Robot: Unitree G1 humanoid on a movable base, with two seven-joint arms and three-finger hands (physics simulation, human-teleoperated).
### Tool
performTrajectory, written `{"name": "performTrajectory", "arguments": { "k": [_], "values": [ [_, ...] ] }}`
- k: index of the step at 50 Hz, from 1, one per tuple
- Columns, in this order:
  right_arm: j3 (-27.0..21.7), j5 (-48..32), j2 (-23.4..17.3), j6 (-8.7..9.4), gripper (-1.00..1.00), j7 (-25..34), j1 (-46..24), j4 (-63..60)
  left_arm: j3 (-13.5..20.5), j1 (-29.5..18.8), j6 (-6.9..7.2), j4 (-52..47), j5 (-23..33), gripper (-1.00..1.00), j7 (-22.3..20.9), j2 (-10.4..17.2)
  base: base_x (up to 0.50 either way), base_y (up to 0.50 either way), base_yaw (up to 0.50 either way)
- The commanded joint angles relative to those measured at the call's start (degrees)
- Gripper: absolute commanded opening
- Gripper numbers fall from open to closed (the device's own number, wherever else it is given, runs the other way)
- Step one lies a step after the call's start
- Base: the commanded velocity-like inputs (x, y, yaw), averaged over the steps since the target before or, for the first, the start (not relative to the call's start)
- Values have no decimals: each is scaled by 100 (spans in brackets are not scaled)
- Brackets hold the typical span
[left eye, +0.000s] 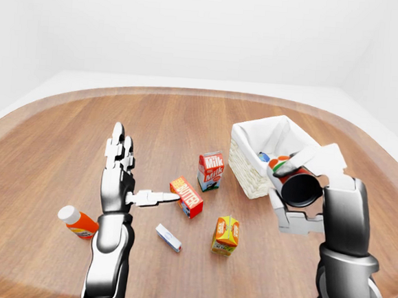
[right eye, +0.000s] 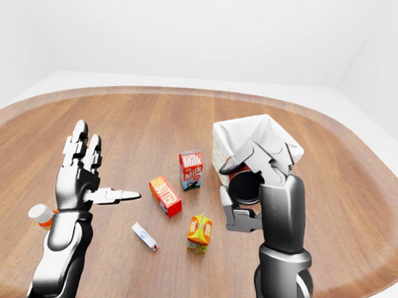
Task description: Pick up the alphabet soup and the tomato sauce, and put them in the basket.
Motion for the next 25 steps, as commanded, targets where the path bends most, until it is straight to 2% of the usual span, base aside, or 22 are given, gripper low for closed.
{"name": "performTrajectory", "arguments": {
  "k": [1,9,15,25],
  "values": [
    [28,-266,-239,96,-100,-156,-971,487,12,34,14,63,3,100,-71,18,0,0,0],
    [-44,-390,-376,96,-100,-252,-1510,1089,2,58,-45,87,6,100,-93,17,0,0,0],
    [-112,-396,-446,96,-100,-319,-1780,1419,4,62,-21,53,4,100,-104,18,0,0,0],
    [-362,-209,-750,96,-100,-444,-2622,2255,-4,75,-25,45,8,100,-114,15,0,0,0]
  ]
}}
